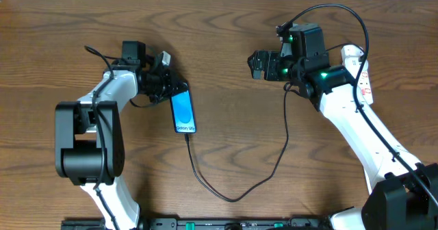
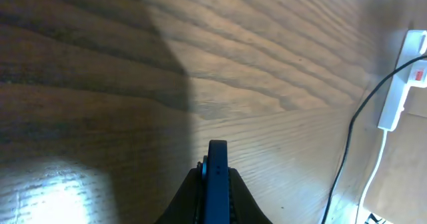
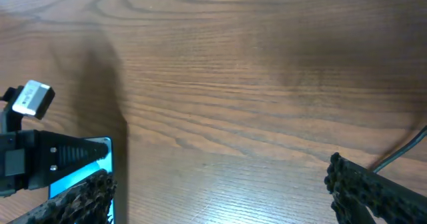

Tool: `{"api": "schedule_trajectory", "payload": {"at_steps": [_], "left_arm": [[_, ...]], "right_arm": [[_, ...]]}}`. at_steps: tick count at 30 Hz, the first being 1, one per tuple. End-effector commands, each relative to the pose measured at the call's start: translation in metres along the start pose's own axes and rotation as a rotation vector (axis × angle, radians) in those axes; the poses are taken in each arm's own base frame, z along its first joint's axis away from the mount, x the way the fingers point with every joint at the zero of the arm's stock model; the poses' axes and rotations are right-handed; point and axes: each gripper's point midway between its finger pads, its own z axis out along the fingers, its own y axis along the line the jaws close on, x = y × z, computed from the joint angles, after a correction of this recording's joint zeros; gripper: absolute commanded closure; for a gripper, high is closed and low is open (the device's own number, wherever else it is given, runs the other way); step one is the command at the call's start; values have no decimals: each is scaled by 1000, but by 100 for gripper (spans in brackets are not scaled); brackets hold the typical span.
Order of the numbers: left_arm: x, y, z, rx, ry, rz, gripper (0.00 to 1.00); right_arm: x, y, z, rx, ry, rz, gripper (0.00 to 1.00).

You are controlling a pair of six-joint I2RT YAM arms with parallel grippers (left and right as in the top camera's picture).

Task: Plug charger to phone and switch on socket
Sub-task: 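Lower the plugged phone onto the table with the left gripper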

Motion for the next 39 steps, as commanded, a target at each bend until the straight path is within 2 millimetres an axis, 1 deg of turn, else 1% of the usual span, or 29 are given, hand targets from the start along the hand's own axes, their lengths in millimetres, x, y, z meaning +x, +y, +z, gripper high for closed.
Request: {"api": "schedule_trajectory", "payload": {"at_steps": [1,8,19,21,23,24,25,27,28,37,38,39], "left_arm": [[0,3,7,9,14,6,93],[6,15,19,-2,47,-23,92],[6,16,19,-2,49,-25,93],[6,16,19,-3,50,-26,91],[6,16,19,-3,50,-26,83],[7,16,19,-3,50,-27,77],[7,16,19,-3,51,-27,76],[7,16,19,-3,53,-29,70],[7,17,19,-4,53,-29,69],[9,17,19,-6,60,-36,68],[10,17,19,-7,63,-38,67],[10,17,19,-8,63,-38,63]], "right_arm": [[-7,-2,-6,17,-25,-17,1],[-6,-2,-6,18,-22,-16,1],[-7,-2,-6,18,-23,-16,1],[-7,-2,-6,18,-23,-16,1],[-6,-2,-6,18,-22,-16,1],[-6,-2,-6,18,-22,-16,1],[-6,-2,-6,18,-22,-16,1],[-6,-2,-6,18,-22,-16,1],[-6,-2,-6,18,-22,-16,1],[-6,-2,-6,18,-22,-16,1],[-6,-2,-6,18,-22,-16,1],[-6,-2,-6,18,-22,-16,1]]}}
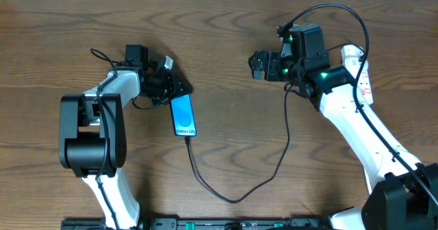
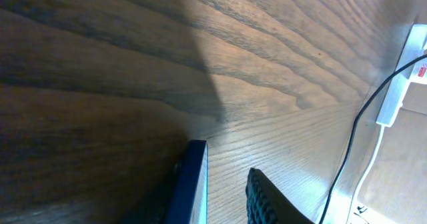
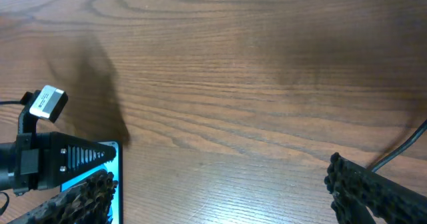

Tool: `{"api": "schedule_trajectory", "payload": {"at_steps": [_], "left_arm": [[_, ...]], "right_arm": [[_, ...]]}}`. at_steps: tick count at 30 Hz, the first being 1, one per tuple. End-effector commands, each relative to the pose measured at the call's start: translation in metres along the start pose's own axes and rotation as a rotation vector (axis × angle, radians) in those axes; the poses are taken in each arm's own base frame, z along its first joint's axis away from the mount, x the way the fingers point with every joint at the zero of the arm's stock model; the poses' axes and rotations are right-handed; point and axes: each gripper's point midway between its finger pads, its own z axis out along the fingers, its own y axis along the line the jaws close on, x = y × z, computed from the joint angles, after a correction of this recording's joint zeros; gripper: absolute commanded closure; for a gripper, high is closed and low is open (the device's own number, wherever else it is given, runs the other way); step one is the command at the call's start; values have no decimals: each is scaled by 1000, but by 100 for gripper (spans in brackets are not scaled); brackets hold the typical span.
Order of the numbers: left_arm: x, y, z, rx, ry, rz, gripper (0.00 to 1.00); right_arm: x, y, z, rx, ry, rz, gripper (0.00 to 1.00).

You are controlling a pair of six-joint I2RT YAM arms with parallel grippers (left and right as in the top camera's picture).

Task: Plug charger to phone and switch on socket
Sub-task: 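Lower the plugged phone onto the table with the left gripper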

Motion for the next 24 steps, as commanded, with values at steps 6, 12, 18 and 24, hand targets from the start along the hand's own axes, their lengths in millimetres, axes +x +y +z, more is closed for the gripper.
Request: {"api": "schedule_trajectory", "payload": {"at_steps": [6,12,18,24], "left_arm": [[7,30,1,-156,17,-43,50],[11,34,0,-174,29,-56,48],[11,34,0,-175,30,-57,38],[16,47,-3,-252,38,-76,37]], "right_arm": [[-7,0,-6,6,-24,-17,1],[-7,0,-6,6,-24,-17,1],[-6,0,-6,7,-21,-16,1],[-6,0,-6,7,-21,-16,1]]}}
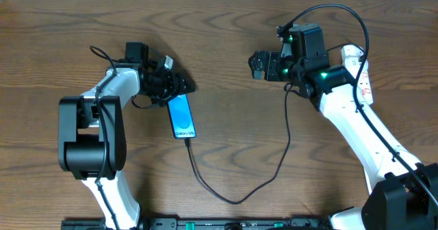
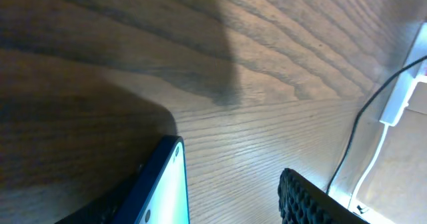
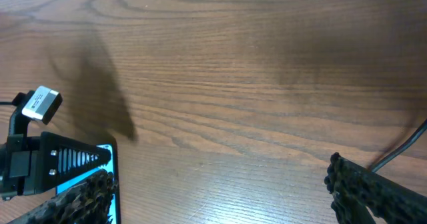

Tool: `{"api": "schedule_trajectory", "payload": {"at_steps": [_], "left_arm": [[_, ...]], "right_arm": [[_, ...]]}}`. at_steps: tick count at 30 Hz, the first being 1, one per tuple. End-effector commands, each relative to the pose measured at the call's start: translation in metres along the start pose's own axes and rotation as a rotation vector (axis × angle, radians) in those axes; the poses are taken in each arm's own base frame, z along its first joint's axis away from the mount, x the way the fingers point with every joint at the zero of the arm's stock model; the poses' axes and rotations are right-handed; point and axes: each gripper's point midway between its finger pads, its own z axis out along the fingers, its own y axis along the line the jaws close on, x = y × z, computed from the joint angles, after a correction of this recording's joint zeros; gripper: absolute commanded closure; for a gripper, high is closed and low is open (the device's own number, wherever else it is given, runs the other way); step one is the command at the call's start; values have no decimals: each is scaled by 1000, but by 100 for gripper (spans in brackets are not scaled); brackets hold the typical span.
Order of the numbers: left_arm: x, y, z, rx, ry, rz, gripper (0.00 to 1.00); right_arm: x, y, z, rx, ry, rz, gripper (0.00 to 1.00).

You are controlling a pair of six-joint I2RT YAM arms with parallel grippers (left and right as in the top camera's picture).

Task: Plug charger to phone and switch on socket
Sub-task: 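Lower the plugged phone onto the table with the left gripper, then open the left gripper and raise it above the phone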

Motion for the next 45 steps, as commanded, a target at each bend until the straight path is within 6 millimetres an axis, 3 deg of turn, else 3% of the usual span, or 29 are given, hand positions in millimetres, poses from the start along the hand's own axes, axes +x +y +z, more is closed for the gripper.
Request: {"api": "schedule_trajectory", "payload": {"at_steps": [1,45], "left_arm": [[11,51,7,-218,15,-51,37],[28,84,-4,-411,57,-111,37]], "right_arm": [[-7,0,-6,6,-22,-17,1],[-6,0,-6,7,-19,-16,1]]}}
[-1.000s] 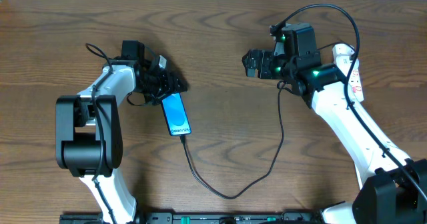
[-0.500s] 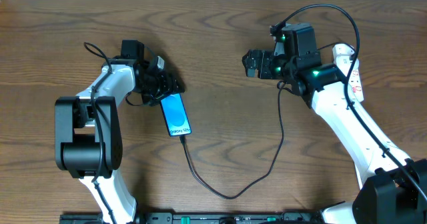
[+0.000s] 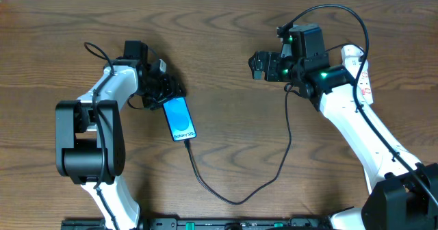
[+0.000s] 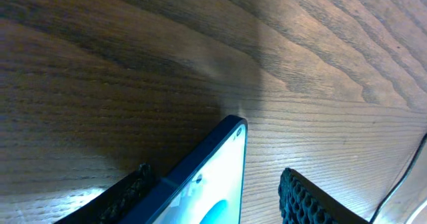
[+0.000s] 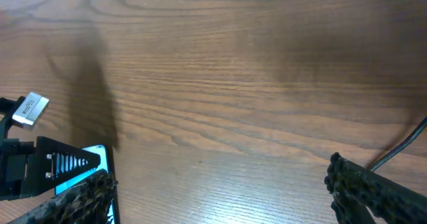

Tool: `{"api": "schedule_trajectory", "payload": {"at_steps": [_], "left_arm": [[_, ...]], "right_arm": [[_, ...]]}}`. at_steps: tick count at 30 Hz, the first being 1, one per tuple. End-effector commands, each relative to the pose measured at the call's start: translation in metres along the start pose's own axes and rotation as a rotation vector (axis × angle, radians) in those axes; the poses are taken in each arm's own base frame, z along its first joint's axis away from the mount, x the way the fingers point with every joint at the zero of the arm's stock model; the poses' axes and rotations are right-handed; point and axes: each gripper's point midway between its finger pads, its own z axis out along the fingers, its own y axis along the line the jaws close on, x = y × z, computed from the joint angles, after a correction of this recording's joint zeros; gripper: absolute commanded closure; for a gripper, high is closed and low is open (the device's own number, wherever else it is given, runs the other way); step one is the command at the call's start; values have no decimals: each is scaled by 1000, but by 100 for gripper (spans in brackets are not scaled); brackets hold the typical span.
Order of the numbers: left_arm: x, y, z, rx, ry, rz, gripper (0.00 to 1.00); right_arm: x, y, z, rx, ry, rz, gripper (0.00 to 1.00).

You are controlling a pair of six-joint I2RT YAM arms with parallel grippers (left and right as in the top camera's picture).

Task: Plug charger to phone and switch on socket
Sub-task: 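Open the left gripper and raise it above the phone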

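Observation:
The phone lies flat on the wooden table with its blue screen lit. A black charger cable is plugged into its lower end and loops right towards the white socket strip, which is partly hidden behind the right arm. My left gripper is open at the phone's upper end. In the left wrist view the phone's top corner lies between the spread fingers. My right gripper hangs open and empty over the table, well right of the phone.
The brown wooden table carries only the phone, the cable and the strip. The cable's slack lies towards the front edge, between the two arms. The right arm crosses the table's right side.
My left gripper has drawn back a little to the left from the phone's top end. The phone now lies flatter and slightly turned. The right arm has not moved.
My left gripper was shut on the phone's top, holding it on edge with the cable plugged in. Then the jaws had opened and the phone leaned over. Then it lay screen-up between wider fingers, and now the gripper sits slightly back. The right gripper stayed open throughout.

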Motion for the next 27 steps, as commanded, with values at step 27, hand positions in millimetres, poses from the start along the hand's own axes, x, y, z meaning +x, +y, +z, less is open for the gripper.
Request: {"api": "schedule_trajectory", "payload": {"at_steps": [27], "left_arm": [[28,65,20,-265,91,-75,37]], "right_arm": [[-6,0,-6,7,-21,-16,1]]}}
